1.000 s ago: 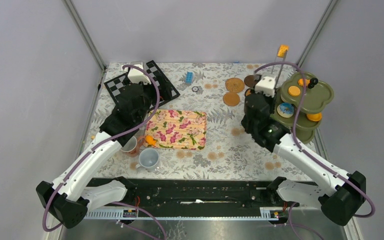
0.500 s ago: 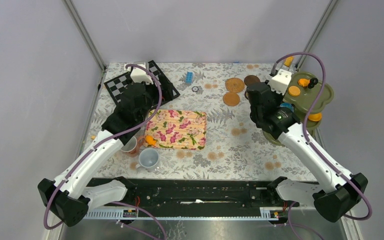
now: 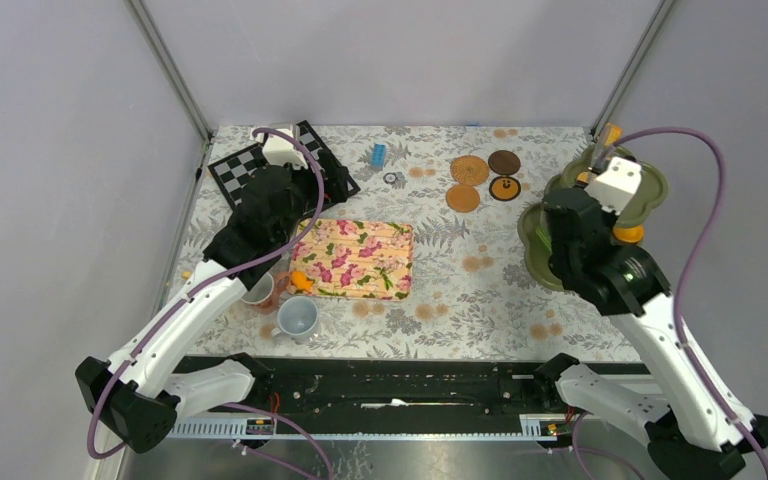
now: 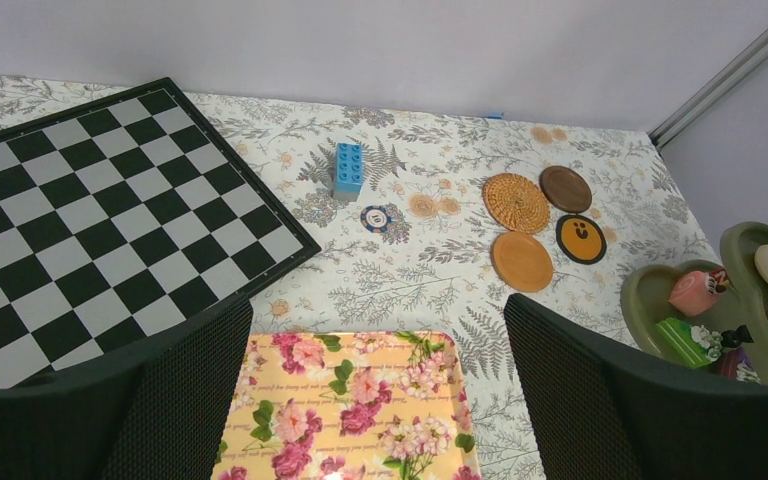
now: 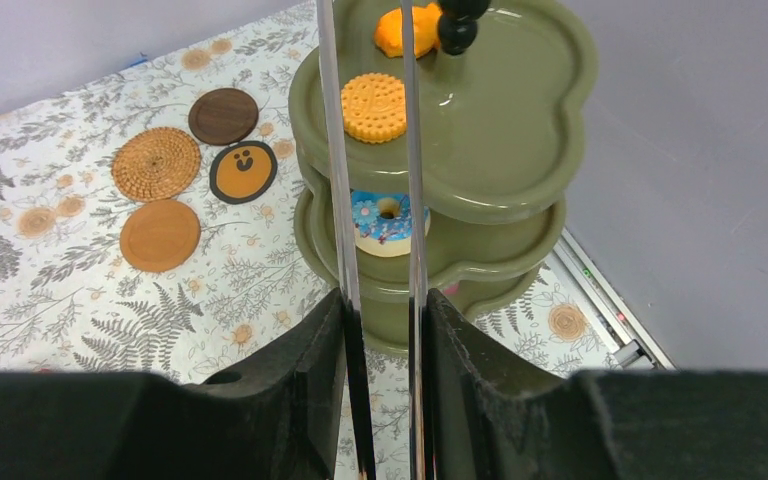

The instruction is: Serve the afternoon tea

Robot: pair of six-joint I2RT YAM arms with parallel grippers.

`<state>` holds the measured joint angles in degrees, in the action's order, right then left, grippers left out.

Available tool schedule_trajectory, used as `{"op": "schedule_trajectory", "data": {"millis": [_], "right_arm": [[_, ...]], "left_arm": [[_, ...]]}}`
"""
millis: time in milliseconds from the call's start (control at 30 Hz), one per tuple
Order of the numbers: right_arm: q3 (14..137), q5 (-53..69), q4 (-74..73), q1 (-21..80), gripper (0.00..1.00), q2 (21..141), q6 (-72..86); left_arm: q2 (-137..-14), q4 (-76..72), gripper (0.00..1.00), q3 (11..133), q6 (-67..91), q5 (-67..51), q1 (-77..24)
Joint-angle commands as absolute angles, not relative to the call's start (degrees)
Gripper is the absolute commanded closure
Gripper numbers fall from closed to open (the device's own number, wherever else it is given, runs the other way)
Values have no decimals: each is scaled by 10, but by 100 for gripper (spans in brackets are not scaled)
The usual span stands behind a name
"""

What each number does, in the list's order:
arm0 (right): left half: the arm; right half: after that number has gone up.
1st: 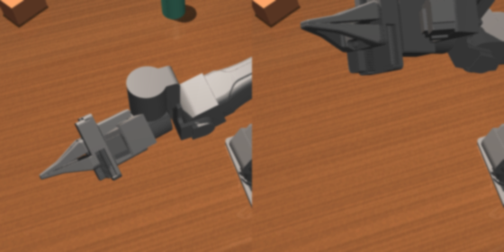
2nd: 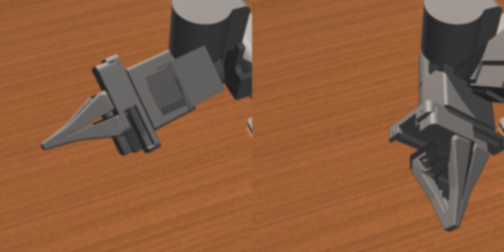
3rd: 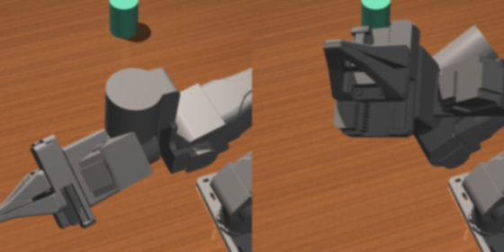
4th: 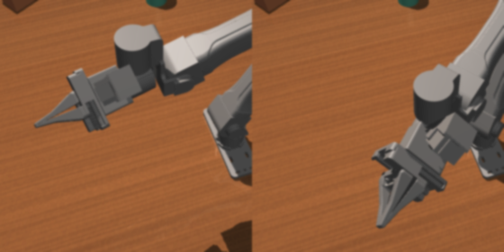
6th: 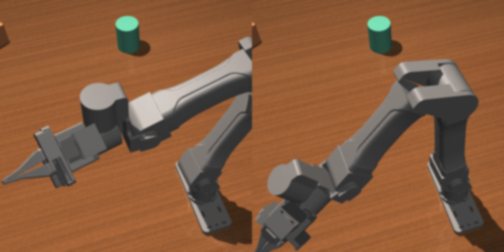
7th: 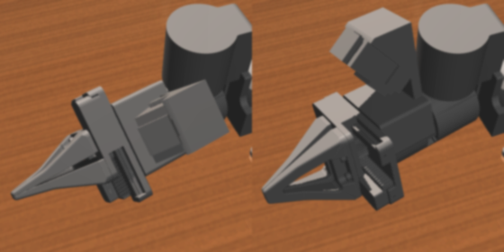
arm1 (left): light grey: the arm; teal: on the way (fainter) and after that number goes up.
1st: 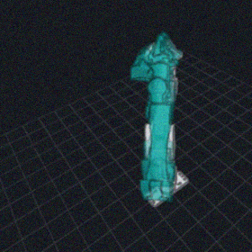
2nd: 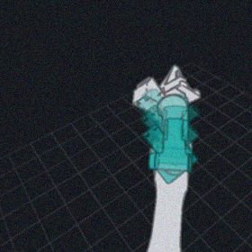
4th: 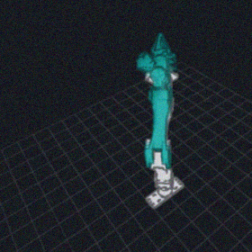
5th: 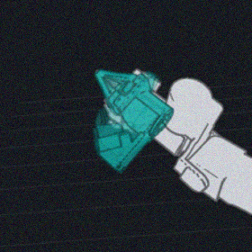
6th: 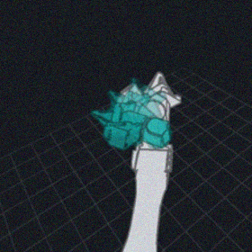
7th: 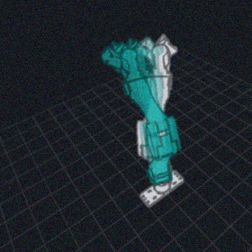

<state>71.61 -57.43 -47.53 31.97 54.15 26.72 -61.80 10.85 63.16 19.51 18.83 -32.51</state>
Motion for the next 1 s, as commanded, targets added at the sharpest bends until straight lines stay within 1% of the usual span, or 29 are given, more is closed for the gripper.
{"op": "schedule_trajectory", "data": {"millis": [0,300,533,667,833,967], "right_arm": [[759,-568,-534,317,65,503,248],[787,-634,-647,316,59,488,284],[774,-666,-692,315,59,492,342],[764,-677,-695,308,59,493,356],[725,-682,-692,282,57,510,369],[699,-644,-623,256,57,499,319]], "left_arm": [[-617,99,1,655,199,175,-326],[-613,99,1,655,199,174,-326],[-611,99,1,656,202,167,-328],[-612,99,1,656,201,167,-330],[-610,99,1,655,200,168,-334],[-607,99,1,655,198,172,-337]]}}
